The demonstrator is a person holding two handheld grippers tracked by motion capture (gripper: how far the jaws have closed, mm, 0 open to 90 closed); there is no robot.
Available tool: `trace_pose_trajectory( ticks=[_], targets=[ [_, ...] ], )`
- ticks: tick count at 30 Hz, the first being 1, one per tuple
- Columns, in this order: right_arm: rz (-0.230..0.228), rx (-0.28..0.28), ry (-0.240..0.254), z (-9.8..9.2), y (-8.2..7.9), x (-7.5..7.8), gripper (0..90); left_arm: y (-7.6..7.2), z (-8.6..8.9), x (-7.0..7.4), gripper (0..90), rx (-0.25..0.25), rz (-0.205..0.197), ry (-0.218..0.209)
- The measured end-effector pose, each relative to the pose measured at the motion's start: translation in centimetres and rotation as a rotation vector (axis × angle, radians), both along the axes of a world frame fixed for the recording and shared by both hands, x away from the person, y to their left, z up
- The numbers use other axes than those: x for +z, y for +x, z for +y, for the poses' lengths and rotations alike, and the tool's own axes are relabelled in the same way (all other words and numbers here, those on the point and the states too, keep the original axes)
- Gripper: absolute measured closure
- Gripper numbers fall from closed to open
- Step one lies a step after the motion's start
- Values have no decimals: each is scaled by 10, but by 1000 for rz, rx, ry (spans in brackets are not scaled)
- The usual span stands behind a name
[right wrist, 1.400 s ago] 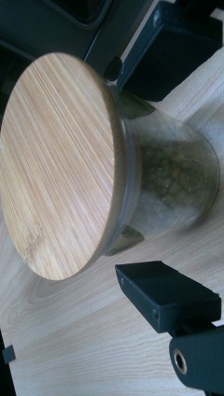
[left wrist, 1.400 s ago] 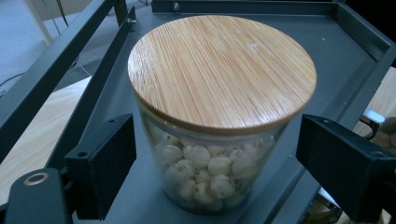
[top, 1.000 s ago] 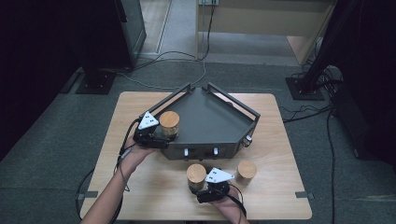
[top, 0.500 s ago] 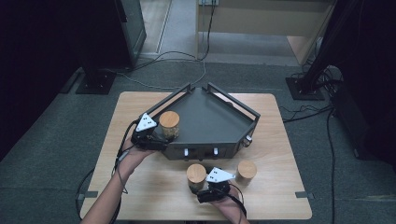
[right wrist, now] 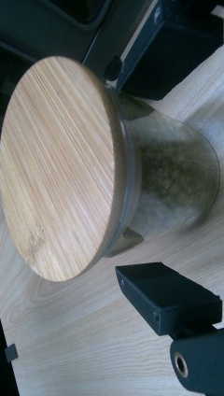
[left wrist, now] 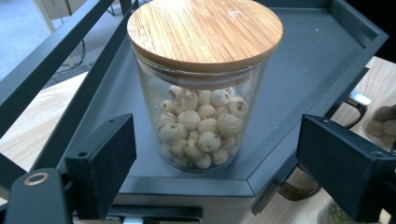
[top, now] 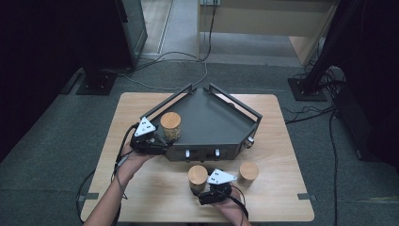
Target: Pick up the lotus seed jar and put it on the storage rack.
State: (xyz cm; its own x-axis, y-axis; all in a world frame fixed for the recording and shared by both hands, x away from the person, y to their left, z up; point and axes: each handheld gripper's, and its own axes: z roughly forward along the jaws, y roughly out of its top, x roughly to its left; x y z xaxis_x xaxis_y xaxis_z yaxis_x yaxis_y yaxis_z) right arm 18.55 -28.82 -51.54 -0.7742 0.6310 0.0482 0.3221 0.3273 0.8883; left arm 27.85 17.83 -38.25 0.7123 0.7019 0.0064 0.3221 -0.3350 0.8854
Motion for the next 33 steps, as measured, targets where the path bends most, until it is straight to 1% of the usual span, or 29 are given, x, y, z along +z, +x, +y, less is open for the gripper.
trace_pose_trajectory(
  ticks=[4, 10, 14, 20, 23, 26, 27, 30, 33],
  targets=[
    [2, 0, -2, 0, 0, 0, 111, -5, 2, -3, 121, 11, -8, -5],
    [3, -1, 0, 0, 1, 0, 111, -12, 3, -6, 121, 4, -17, -10],
    [4, -1, 0, 0, 1, 0, 112, -15, 1, -6, 121, 3, -22, 3],
    [9, 2, 1, -1, 2, 1, 111, -19, 2, -7, 121, 4, -22, -4],
    [13, -5, 10, -2, 2, 0, 112, -23, 0, -8, 121, 6, -28, 12],
    [17, -11, 25, -4, 2, -1, 111, -22, -1, -8, 121, -2, -16, 25],
    [17, -12, 27, -4, 2, -1, 112, -23, -1, -8, 121, -3, -18, 28],
    [26, -15, 31, -5, 3, -1, 111, -25, 2, -10, 121, -3, -18, 9],
    [29, -19, 36, -5, 3, -2, 112, -26, 4, -11, 121, -4, -22, 2]
  ],
)
